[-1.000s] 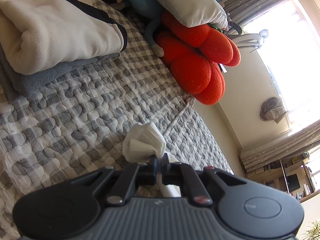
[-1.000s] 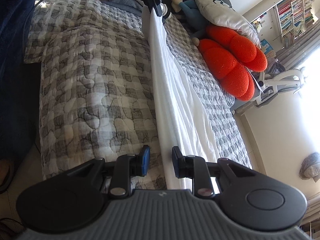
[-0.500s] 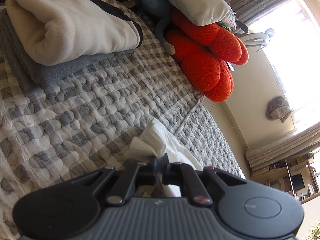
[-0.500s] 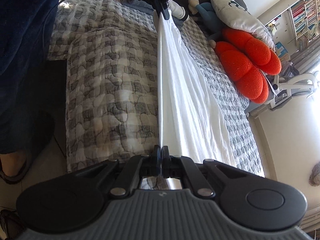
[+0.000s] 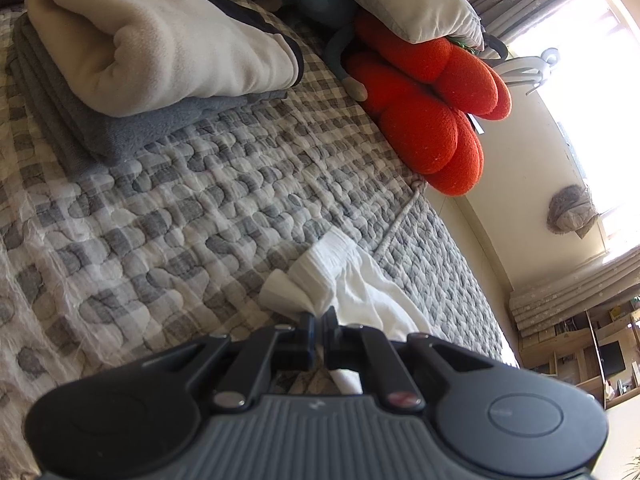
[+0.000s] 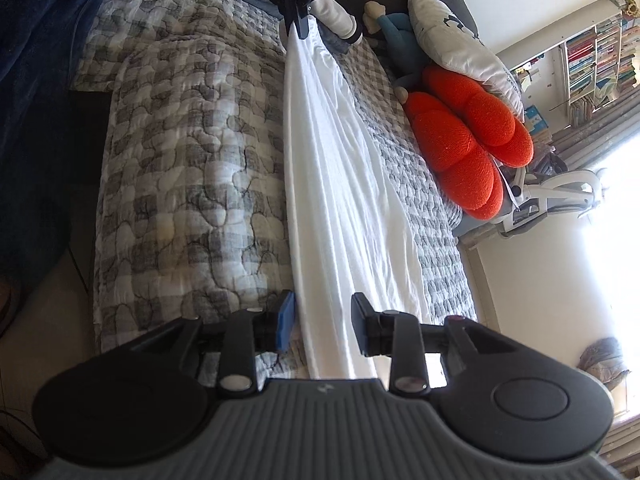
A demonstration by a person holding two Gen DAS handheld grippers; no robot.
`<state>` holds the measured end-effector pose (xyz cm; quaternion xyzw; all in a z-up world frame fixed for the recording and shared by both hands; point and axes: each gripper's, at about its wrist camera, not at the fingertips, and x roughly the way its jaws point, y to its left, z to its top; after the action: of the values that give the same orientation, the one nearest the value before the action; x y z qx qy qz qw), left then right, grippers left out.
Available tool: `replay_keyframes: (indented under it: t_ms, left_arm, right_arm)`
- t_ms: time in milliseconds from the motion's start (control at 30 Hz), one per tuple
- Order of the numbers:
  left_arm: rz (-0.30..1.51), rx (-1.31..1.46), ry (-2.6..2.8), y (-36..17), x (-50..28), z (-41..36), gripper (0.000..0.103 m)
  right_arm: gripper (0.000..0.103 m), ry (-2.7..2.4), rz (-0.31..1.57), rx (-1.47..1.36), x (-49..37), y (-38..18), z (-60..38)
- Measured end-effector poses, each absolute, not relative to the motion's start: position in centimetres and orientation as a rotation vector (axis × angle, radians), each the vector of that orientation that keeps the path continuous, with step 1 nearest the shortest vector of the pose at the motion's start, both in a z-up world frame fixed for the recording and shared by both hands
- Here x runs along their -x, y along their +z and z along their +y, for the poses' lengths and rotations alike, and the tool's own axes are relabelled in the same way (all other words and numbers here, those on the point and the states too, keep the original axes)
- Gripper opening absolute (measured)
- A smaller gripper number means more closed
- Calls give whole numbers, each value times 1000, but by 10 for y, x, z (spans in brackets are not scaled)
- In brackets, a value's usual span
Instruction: Fold clothes
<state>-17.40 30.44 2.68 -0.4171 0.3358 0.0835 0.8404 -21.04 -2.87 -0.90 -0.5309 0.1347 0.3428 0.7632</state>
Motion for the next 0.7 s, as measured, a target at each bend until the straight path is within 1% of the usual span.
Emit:
replay_keyframes:
  t_ms: [133,300,333,367,433,500,600,700]
  left_arm:
    - [709,884,173,27,173,304,4]
    - [707,886,172,27,174,304,4]
    - [706,889,171,27,174,304,3]
    - [705,891,170,27,174,304,3]
    - [702,895,168,28,175,304,3]
    - [691,889,167,29,178,304,3]
    - [690,880,165,29,182,303,3]
    - [721,864,171,24,181,300,3]
  right_arm:
    - [35,744,300,1147,206,-9,-28]
    - [35,738,357,1102,190,-5,-26]
    - [29,751,387,1069,186,-2,-27]
    - [4,777,425,1042,183,1,-28]
    - [2,778,437,1040,183,1,-29]
    - [2,779,399,1044,194,6,-30]
    - [2,800,396,1030,204,13,-34]
    - [2,810,419,1078,206,2,-33]
